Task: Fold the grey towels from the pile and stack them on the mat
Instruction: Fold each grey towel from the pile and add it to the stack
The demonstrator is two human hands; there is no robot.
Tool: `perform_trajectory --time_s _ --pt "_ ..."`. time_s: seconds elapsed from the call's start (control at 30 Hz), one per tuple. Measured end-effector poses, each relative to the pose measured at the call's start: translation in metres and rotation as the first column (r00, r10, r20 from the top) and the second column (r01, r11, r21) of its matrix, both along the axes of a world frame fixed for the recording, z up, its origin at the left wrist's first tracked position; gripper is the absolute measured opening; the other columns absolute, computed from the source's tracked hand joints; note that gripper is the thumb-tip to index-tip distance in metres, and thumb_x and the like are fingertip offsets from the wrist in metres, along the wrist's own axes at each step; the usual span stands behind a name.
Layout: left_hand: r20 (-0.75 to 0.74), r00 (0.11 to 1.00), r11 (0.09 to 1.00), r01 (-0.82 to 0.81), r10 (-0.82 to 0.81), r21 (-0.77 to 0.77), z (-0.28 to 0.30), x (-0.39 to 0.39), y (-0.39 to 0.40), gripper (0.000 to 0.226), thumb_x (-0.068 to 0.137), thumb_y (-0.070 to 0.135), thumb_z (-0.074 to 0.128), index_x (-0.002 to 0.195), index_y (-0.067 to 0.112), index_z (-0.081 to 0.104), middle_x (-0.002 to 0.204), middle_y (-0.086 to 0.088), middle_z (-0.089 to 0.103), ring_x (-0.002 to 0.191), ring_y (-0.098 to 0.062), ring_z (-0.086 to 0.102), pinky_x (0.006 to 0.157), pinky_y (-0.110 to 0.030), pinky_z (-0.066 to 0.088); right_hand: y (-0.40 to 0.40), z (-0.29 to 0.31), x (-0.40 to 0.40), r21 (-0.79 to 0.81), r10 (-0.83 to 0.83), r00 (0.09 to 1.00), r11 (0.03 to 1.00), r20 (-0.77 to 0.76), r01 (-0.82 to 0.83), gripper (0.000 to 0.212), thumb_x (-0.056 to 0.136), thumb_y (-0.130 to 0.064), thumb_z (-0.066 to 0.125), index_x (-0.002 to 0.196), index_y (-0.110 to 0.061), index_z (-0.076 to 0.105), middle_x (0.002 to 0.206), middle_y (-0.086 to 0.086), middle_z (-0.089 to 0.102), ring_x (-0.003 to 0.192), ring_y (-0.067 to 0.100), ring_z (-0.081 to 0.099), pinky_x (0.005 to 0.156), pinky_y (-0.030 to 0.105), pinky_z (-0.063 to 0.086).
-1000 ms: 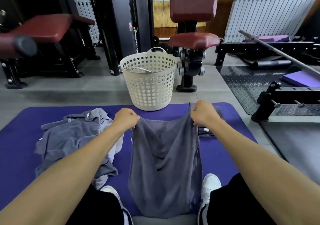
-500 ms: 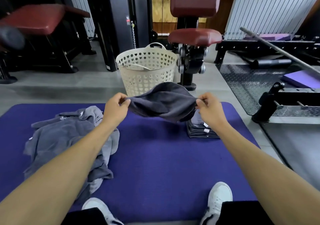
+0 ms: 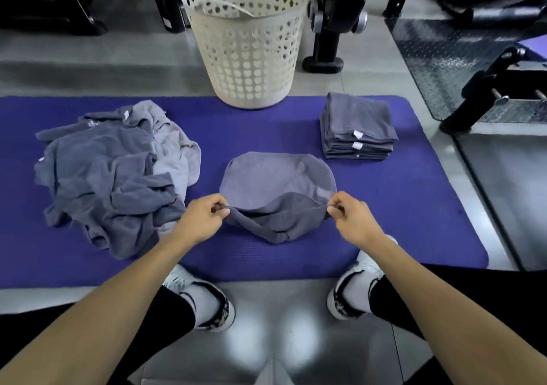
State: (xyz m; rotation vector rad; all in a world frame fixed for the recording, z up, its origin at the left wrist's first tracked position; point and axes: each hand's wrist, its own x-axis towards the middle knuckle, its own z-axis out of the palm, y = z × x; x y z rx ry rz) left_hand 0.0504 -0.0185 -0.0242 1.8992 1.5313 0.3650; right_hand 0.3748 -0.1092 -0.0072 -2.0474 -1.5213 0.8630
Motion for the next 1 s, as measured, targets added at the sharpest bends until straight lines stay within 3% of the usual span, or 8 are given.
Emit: perform_trajectory --time_s 0.1,0.27,0.43,0.57,0.63,0.7,0.9,1.0 --pt "-0.072 0.992 0.994 0.102 -0.104 -0.032 -0.009 -0.008 -0.01 0.035 0.086 0.009 0.068 0.067 0.034 0.052 0.065 0.008 0.059 0.065 -0.017 0.055 0.067 -0.032 0.043 -0.011 -0.007 -0.002 -0.111 0.056 0.996 0.993 0.07 -0.048 0.012 0.096 -0.014 0.055 0.085 -0.021 0.053 0.084 0.005 0.067 0.08 0.028 0.06 0.071 0.041 0.052" --pt "-0.16 0.975 0.975 0.124 -0.154 -0.184 -0.027 -0.017 -0.029 0.028 0.083 0.009 0.071 0.067 0.027 0.058 0.066 0.004 0.06 0.068 -0.016 0.053 0.067 -0.027 0.041 -0.027 -0.021 -0.013 -0.387 0.233 0.957 0.91 0.175 -0.151 0.008 0.091 -0.015 0.055 0.092 -0.016 0.063 0.104 0.01 0.065 0.104 0.029 0.058 0.083 0.03 0.045" --pt "-0.201 0.964 0.942 0.104 -0.175 -0.319 -0.045 -0.034 -0.043 0.022 0.082 0.007 0.072 0.073 0.024 0.062 0.081 0.0 0.067 0.082 -0.019 0.061 0.076 -0.025 0.043 -0.035 -0.032 -0.019 -0.511 0.237 0.958 0.851 0.159 -0.125 0.016 0.087 -0.012 0.05 0.089 -0.012 0.066 0.107 0.012 0.068 0.097 0.03 0.062 0.082 0.033 0.052" --pt "-0.03 0.992 0.914 -0.125 0.123 -0.387 -0.038 -0.03 -0.027 0.017 0.083 0.005 0.071 0.082 0.021 0.065 0.088 -0.013 0.071 0.08 -0.021 0.063 0.077 -0.028 0.049 -0.015 -0.022 -0.023 -0.431 0.07 0.997 0.9 -0.021 -0.072 0.027 0.083 0.001 0.047 0.074 -0.013 0.068 0.072 0.001 0.071 0.063 0.017 0.065 0.058 0.016 0.05" --pt "0.045 0.98 0.901 -0.161 0.196 -0.404 -0.034 -0.023 -0.011 0.018 0.084 0.001 0.071 0.079 0.018 0.066 0.083 -0.015 0.071 0.076 -0.02 0.063 0.072 -0.021 0.054 0.006 -0.015 -0.029 -0.354 -0.024 0.993 0.935 -0.118 -0.02 0.026 0.082 0.0 0.052 0.069 -0.017 0.067 0.071 0.002 0.071 0.058 0.013 0.061 0.053 0.017 0.046" --pt "0.082 0.978 0.901 -0.145 0.194 -0.41 -0.029 -0.016 0.008 0.021 0.086 -0.004 0.067 0.076 0.015 0.065 0.075 -0.008 0.067 0.069 -0.016 0.06 0.056 -0.01 0.048 0.031 -0.009 -0.036 -0.299 -0.071 0.975 0.954 -0.211 0.005 0.023 0.081 -0.002 0.054 0.069 -0.018 0.066 0.079 0.011 0.073 0.06 0.014 0.062 0.053 0.021 0.045" --pt "-0.046 0.996 0.908 -0.092 0.081 -0.408 -0.028 -0.012 0.088 0.018 0.091 0.005 0.062 0.077 0.015 0.065 0.077 -0.006 0.069 0.063 -0.014 0.06 0.058 -0.016 0.048 0.114 -0.005 -0.059 -0.205 -0.02 0.957 0.978 -0.29 -0.041 0.022 0.085 -0.002 0.058 0.071 -0.017 0.065 0.073 0.0 0.071 0.051 0.003 0.059 0.05 0.014 0.043" --pt "-0.074 0.996 0.914 -0.084 0.06 -0.397 -0.034 -0.006 0.142 0.016 0.094 0.007 0.059 0.081 0.014 0.064 0.079 -0.006 0.068 0.063 -0.012 0.059 0.051 -0.012 0.044 0.155 -0.02 -0.06 -0.206 0.029 0.968 0.975 -0.25 -0.083 0.021 0.085 -0.004 0.058 0.07 -0.016 0.065 0.077 0.007 0.073 0.057 0.008 0.06 0.051 0.019 0.046"
